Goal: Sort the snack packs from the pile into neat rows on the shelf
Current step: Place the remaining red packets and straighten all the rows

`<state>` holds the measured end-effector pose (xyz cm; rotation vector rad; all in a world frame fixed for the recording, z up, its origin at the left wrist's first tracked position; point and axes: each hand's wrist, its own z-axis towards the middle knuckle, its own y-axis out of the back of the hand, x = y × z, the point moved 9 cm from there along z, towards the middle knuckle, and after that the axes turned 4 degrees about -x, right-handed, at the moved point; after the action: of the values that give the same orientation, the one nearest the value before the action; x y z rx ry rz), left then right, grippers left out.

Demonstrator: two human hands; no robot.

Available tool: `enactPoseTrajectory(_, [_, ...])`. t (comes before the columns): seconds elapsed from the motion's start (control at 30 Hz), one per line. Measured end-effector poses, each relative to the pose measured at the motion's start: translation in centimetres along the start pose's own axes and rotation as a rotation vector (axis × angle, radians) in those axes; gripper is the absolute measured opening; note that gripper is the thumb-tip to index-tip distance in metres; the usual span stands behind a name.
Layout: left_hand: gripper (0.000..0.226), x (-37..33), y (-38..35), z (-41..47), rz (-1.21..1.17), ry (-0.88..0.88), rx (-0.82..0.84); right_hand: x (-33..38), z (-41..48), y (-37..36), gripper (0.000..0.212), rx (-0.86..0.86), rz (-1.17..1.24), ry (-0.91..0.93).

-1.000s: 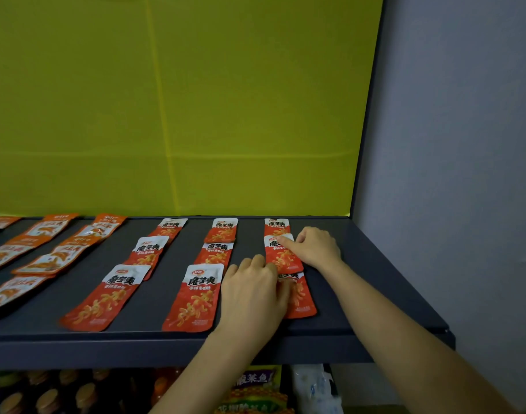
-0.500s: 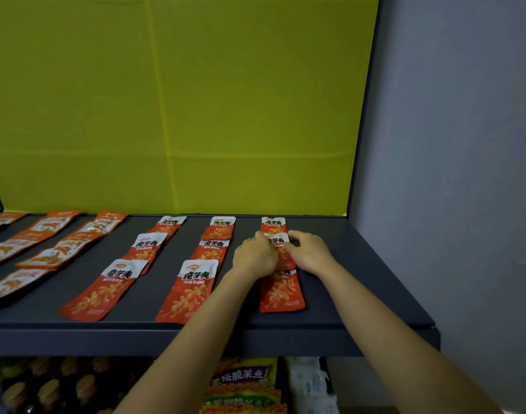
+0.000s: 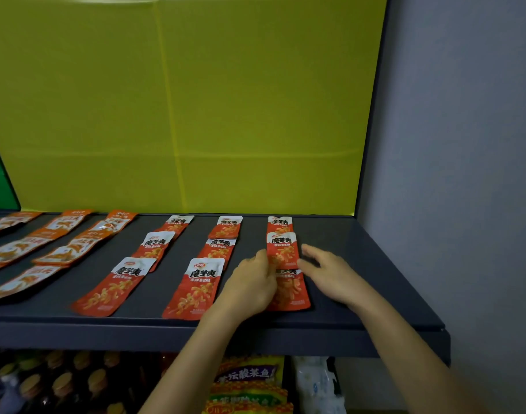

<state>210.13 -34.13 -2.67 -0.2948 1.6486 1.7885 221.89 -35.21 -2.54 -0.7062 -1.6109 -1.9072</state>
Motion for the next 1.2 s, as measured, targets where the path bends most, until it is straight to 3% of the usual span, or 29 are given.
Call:
enactPoseTrajectory(0.1, [0.039,-0.1,-0.4,-1.3,0.032,-0.054,0.003,-0.6,-1.2,-0.7,0.050,0.016,-0.146,0.012])
enactPoseTrajectory(0.27, [0.043,-0.4,-0.9,-1.3,0.166,-0.127,-0.044,0.0,-1.6,-1.1,0.047,0.027,-0.262,0.067])
enactPoseTrajectory(0.37, [0.046,-0.6,-0.3,-1.7,0.111,-0.124,-0.076,0.1,-1.3,-0.9,0.047,0.007,-0.238,0.077])
enactPoseTrajectory(0.5, [0.044,-0.9,3.8,-3.0,0.026,-0.165,-0.259,1.6,-1.3,0.6,0.048,-0.135,-0.110,0.098])
enactPoseTrajectory(0.6, [0.038,2.9,6.8,-2.7,0.055,-0.074,-0.335,4.4,-1.8,0.0,0.045,-0.184,-0.073,0.163])
enactPoseTrajectory(0.73, [0.042,8.7,8.4,-2.0,0.062,0.062,-0.266,7.9,-2.1,-3.6,0.045,-0.101,-0.036,0.198])
enactPoseTrajectory(0.87, [0.045,10.9,8.3,-1.6,0.076,0.081,-0.177,10.1,-1.3,-7.0,0.044,-0.047,-0.131,0.154])
enactPoseTrajectory(1.07, [0.048,10.4,7.5,-2.1,0.140,-0.044,-0.125,9.4,-0.1,-10.0,0.035,-0.089,-0.233,0.049])
enactPoseTrajectory(1.2, [0.048,10.3,7.4,-2.1,0.171,-0.120,-0.131,9.5,-0.3,-9.8,0.044,-0.142,-0.264,0.051])
